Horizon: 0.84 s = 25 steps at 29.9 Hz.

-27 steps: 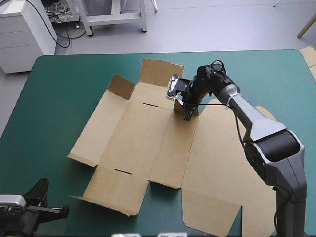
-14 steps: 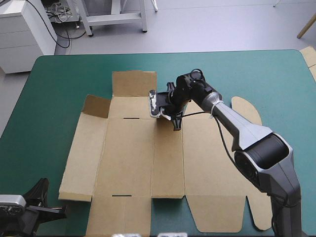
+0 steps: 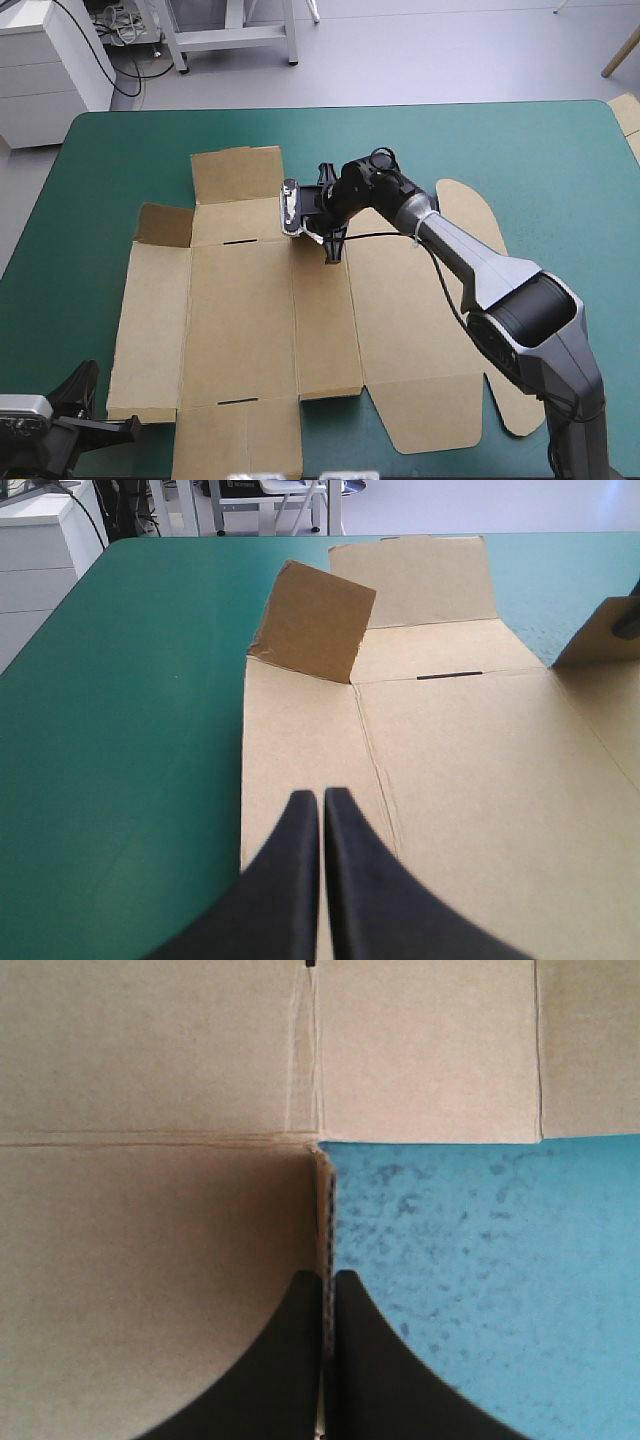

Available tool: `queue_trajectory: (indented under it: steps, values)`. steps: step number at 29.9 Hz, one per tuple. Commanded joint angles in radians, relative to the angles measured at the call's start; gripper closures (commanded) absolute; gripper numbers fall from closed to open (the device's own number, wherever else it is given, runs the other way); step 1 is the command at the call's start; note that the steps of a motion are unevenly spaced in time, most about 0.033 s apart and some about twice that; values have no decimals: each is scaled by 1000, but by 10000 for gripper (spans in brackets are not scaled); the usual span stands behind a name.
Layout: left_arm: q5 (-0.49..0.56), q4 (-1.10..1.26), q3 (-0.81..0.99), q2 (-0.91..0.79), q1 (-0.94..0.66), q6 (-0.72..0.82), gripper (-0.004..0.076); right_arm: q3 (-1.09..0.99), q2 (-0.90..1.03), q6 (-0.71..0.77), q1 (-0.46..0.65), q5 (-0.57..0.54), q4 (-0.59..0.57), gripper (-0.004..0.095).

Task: Fold the box

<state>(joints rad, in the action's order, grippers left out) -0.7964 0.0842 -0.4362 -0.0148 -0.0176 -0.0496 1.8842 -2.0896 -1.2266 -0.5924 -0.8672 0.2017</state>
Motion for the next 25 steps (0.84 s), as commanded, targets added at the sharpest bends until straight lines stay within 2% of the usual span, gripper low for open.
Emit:
queue_trajectory:
  steps: [1, 10, 15, 20, 22, 25]
  values:
    - [79, 14, -22, -13, -2, 0, 731, 34, 60, 29, 1, 48, 2, 930]
    - [79, 11, -22, -13, -2, 0, 731, 34, 60, 118, 27, 20, -38, 930]
    - [79, 11, -22, -13, -2, 0, 731, 30, 59, 118, 32, -49, -40, 929]
    - [79, 11, -22, -13, -2, 0, 731, 30, 59, 119, 32, -61, -40, 914]
    - [79, 11, -22, -13, -2, 0, 731, 30, 59, 133, 32, -67, -40, 861]
    - [79, 11, -22, -13, -2, 0, 731, 30, 59, 205, 32, -69, -50, 651]
